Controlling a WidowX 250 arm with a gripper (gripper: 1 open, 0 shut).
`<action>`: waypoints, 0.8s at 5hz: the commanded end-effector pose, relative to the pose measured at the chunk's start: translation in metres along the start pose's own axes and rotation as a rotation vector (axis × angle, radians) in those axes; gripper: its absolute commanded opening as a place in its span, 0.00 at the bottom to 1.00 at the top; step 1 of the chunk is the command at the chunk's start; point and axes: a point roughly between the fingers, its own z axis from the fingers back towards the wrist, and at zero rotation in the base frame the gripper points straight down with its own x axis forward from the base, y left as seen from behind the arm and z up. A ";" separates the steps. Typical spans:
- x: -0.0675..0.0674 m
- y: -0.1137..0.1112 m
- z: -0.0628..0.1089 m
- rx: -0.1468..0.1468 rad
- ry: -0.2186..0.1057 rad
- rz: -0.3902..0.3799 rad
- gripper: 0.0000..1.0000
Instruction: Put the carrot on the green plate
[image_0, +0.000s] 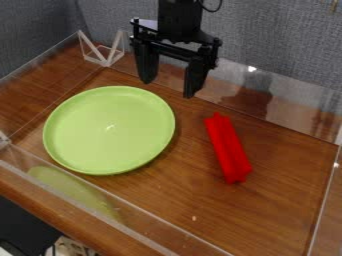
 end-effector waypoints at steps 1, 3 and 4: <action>0.002 -0.009 -0.012 -0.008 0.016 0.035 1.00; 0.018 -0.052 -0.044 -0.031 0.024 0.092 1.00; 0.028 -0.063 -0.066 -0.032 0.034 0.100 1.00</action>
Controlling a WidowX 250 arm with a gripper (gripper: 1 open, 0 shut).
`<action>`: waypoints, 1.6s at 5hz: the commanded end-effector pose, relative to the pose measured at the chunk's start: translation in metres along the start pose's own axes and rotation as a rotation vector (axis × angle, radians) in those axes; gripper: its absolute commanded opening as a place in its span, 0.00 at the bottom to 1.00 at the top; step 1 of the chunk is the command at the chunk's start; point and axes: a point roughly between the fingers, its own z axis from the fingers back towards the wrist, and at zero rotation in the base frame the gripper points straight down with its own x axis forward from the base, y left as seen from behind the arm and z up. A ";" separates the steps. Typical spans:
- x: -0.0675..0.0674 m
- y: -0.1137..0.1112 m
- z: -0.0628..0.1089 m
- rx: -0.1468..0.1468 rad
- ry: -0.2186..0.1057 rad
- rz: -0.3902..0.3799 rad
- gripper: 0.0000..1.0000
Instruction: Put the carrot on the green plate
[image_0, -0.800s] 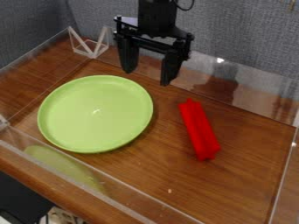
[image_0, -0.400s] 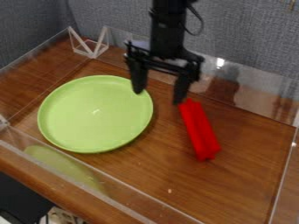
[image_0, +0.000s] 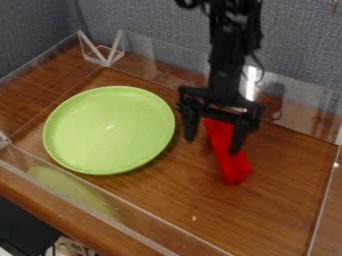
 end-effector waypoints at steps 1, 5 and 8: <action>0.016 -0.011 -0.006 -0.011 -0.041 -0.002 1.00; 0.019 -0.001 0.007 -0.038 -0.040 0.054 0.00; 0.027 0.017 0.034 -0.071 -0.061 0.133 0.00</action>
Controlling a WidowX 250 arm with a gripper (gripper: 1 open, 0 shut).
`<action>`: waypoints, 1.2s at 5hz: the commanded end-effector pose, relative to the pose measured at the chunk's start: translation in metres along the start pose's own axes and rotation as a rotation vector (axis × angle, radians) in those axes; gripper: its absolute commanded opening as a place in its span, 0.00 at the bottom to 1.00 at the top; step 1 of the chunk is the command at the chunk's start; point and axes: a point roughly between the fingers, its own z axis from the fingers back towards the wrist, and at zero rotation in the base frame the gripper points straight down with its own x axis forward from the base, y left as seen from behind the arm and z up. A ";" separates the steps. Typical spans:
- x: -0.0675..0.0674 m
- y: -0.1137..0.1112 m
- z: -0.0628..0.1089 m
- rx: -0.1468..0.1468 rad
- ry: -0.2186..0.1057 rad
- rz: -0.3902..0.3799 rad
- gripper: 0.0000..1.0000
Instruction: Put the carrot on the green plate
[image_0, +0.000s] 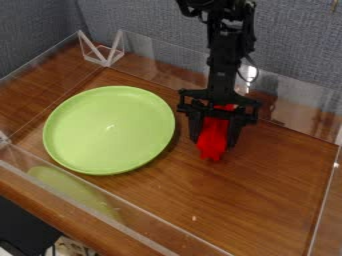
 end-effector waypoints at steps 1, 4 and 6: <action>0.007 0.000 0.038 -0.041 -0.109 0.010 0.00; 0.011 -0.002 0.030 -0.039 -0.099 0.021 0.00; 0.012 -0.003 0.025 -0.036 -0.093 0.029 0.00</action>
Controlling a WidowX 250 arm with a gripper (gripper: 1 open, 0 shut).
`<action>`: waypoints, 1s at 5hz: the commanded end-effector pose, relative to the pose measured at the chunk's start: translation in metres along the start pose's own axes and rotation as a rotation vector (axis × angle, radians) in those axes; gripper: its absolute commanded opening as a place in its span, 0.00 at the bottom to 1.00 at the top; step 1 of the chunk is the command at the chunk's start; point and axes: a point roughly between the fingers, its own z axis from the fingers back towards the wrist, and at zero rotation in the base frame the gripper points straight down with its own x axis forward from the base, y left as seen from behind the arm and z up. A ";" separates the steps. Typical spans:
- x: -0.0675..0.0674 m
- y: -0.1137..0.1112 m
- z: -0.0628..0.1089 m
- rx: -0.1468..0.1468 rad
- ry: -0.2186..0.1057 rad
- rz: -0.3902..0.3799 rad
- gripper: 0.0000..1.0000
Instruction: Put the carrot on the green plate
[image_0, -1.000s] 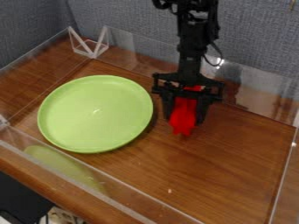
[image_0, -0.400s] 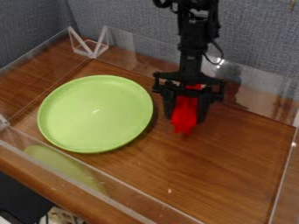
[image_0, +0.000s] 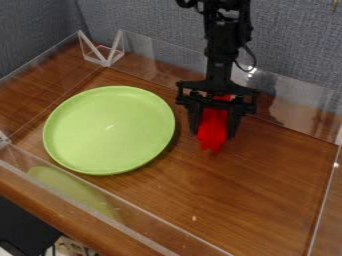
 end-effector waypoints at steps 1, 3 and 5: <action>0.006 -0.003 0.017 -0.021 -0.061 0.003 0.00; -0.004 0.012 0.043 -0.049 -0.105 0.052 0.00; -0.023 0.053 0.087 -0.107 -0.182 0.164 0.00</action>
